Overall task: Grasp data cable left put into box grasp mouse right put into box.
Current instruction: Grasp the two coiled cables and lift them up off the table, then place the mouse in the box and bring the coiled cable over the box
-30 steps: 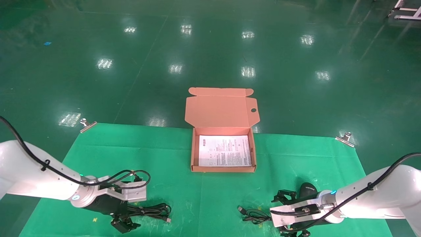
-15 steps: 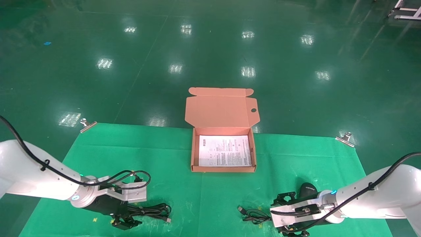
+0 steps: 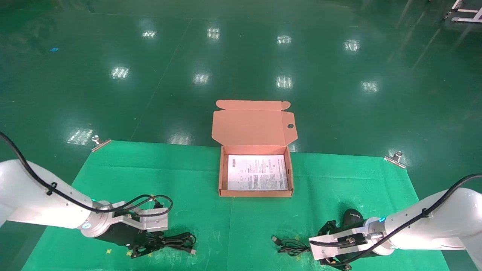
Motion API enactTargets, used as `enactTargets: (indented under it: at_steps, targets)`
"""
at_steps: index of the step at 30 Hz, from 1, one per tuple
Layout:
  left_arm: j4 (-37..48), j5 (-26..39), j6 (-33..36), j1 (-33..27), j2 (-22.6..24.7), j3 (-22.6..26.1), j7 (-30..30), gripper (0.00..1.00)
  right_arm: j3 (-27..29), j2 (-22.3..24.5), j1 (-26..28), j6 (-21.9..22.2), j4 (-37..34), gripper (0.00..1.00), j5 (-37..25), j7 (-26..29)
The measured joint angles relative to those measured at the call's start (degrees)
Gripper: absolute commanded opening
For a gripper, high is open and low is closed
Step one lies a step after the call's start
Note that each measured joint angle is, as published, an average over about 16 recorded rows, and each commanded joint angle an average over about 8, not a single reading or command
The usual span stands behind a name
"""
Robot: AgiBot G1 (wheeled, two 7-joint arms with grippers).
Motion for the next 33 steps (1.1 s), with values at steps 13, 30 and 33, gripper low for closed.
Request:
enactTargets:
  at_steps: [13, 30, 33]
  targets:
    - [-2.2, 0.7, 0.0, -0.8, -1.3, 0.1, -0.5, 0.00, 0.9, 1.6, 1.4, -0.7, 0.0, 0.00, 0.8, 1.2]
    - [-24.5, 10.8, -6.1, -8.7, -10.3, -1.2, -12.9, 0.00, 9.4, 6.2, 15.6, 1.2, 1.2, 0.00, 8.2, 9.0]
    - [-26.2, 13.2, -8.7, -10.3, -10.1, -2.0, -15.8, 0.00, 10.6, 4.5, 18.0, 2.3, 0.9, 0.00, 9.7, 9.4]
